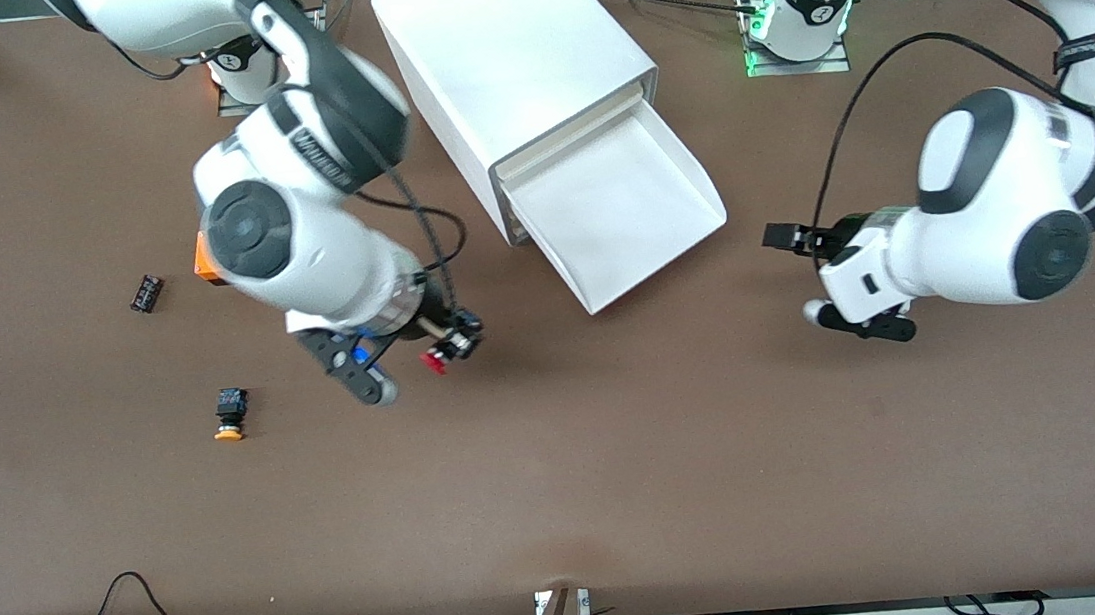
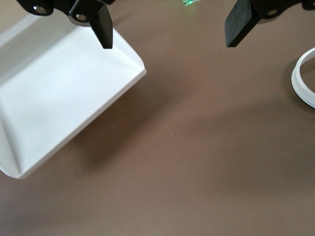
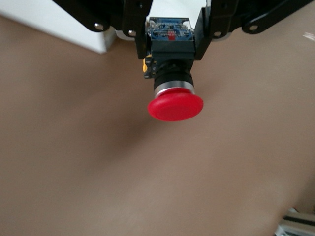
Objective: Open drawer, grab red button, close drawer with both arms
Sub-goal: 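Lift the red button out with the right gripper while the left gripper withdraws, then close the drawer with the left gripper while the right gripper places the button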
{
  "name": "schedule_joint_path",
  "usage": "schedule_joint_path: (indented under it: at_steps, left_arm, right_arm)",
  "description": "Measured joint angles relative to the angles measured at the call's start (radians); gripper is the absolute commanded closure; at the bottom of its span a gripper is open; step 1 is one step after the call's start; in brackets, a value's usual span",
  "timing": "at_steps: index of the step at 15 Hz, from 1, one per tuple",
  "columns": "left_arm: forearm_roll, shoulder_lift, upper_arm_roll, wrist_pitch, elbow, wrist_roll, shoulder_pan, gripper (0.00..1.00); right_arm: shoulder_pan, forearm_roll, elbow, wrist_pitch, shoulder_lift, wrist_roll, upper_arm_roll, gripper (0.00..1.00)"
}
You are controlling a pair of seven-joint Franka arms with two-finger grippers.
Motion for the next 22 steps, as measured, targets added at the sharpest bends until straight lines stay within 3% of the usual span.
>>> schedule_joint_path:
  at_steps: [4, 9, 16, 22]
  left_arm:
    - [0.01, 0.03, 0.002, 0.129, -0.006, -0.227, -0.019, 0.0]
    - [0.011, 0.116, 0.004, 0.311, -0.05, -0.501, -0.097, 0.0]
    - [0.011, 0.14, 0.006, 0.462, -0.159, -0.669, -0.147, 0.0]
    - [0.011, 0.136, -0.009, 0.49, -0.212, -0.831, -0.22, 0.0]
  right_arm:
    - [-0.117, -0.001, -0.025, -0.09, 0.0, -0.367, -0.015, 1.0]
    - [-0.269, -0.005, -0.137, -0.076, 0.001, -0.724, -0.033, 1.0]
    - [-0.324, -0.007, -0.36, 0.161, 0.003, -0.987, -0.086, 1.0]
    - [-0.323, -0.05, -0.555, 0.401, 0.005, -1.04, -0.098, 1.0]
